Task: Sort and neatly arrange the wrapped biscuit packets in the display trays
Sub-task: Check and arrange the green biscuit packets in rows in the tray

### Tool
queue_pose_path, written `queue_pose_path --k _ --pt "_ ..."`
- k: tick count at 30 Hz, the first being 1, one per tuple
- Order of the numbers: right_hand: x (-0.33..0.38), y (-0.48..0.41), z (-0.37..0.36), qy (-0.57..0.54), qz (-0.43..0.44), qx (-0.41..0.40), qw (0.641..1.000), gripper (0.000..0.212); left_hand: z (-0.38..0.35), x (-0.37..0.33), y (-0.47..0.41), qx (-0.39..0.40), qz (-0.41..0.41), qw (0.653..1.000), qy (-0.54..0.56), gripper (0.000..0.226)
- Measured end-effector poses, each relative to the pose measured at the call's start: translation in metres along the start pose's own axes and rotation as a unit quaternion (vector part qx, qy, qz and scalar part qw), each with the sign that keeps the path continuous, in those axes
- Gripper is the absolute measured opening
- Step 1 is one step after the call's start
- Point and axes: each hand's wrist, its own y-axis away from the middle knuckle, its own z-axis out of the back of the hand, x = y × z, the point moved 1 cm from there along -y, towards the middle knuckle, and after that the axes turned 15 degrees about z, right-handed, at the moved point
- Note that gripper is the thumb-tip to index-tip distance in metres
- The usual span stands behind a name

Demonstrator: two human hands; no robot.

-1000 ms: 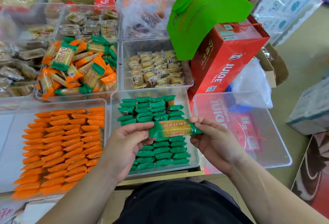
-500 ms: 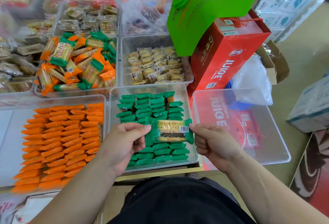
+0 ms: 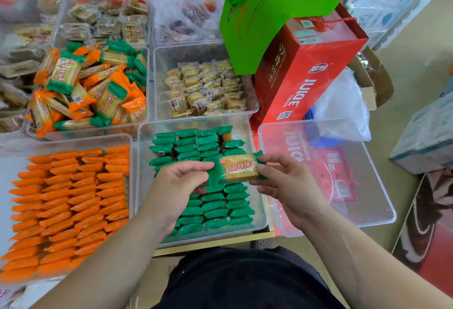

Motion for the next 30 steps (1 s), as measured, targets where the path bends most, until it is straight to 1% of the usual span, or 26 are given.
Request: queue_pose_path --k 3,5,6,8,10,11,13,15,18,20,23,26,28,30 --pt "-0.006 -0.02 0.004 0.042 0.037 -0.021 0.998 0.031 -0.003 0.002 -0.034 -0.007 -0.03 0.995 -0.1 0.026" --pt "-0.013 -0.038 0.01 0.106 0.077 -0.035 0.991 0.044 -0.002 0.003 -0.066 -0.033 -0.056 0.983 -0.174 0.029" --pt "-0.015 -0.047 0.012 0.147 0.102 -0.042 0.983 0.048 -0.002 0.001 -0.081 -0.055 -0.069 0.974 -0.208 0.031" --pt "-0.014 -0.066 0.017 0.234 0.158 -0.043 0.958 0.041 -0.002 -0.009 -0.11 -0.106 -0.099 0.949 -0.281 0.033" --pt "-0.009 -0.083 0.016 0.308 0.225 -0.031 0.924 0.032 -0.004 -0.021 -0.135 -0.139 -0.132 0.919 -0.345 0.034" --pt "-0.006 -0.09 0.014 0.338 0.261 -0.023 0.904 0.031 -0.006 -0.026 -0.146 -0.149 -0.141 0.907 -0.369 0.033" --pt "-0.003 -0.104 0.011 0.398 0.338 0.003 0.853 0.033 -0.011 -0.033 -0.165 -0.165 -0.154 0.886 -0.406 0.03" --pt "-0.008 -0.119 0.008 0.452 0.395 0.051 0.798 0.034 -0.018 -0.038 -0.179 -0.186 -0.171 0.856 -0.451 0.028" --pt "-0.024 -0.135 0.005 0.496 0.426 0.122 0.747 0.033 -0.028 -0.04 -0.189 -0.229 -0.206 0.804 -0.509 0.023" --pt "-0.033 -0.14 0.006 0.514 0.442 0.137 0.722 0.033 -0.031 -0.037 -0.191 -0.232 -0.234 0.783 -0.528 0.017" --pt "-0.042 -0.14 0.005 0.52 0.473 0.145 0.696 0.036 -0.031 -0.033 -0.193 -0.228 -0.274 0.751 -0.556 0.013" --pt "-0.05 -0.143 0.002 0.525 0.486 0.15 0.682 0.042 -0.032 -0.03 -0.2 -0.219 -0.265 0.728 -0.593 0.019" --pt "-0.055 -0.144 0.001 0.526 0.484 0.146 0.683 0.041 -0.034 -0.027 -0.2 -0.201 -0.242 0.726 -0.612 0.022" --pt "-0.058 -0.142 0.001 0.527 0.48 0.138 0.687 0.039 -0.035 -0.024 -0.198 -0.199 -0.22 0.741 -0.602 0.023"
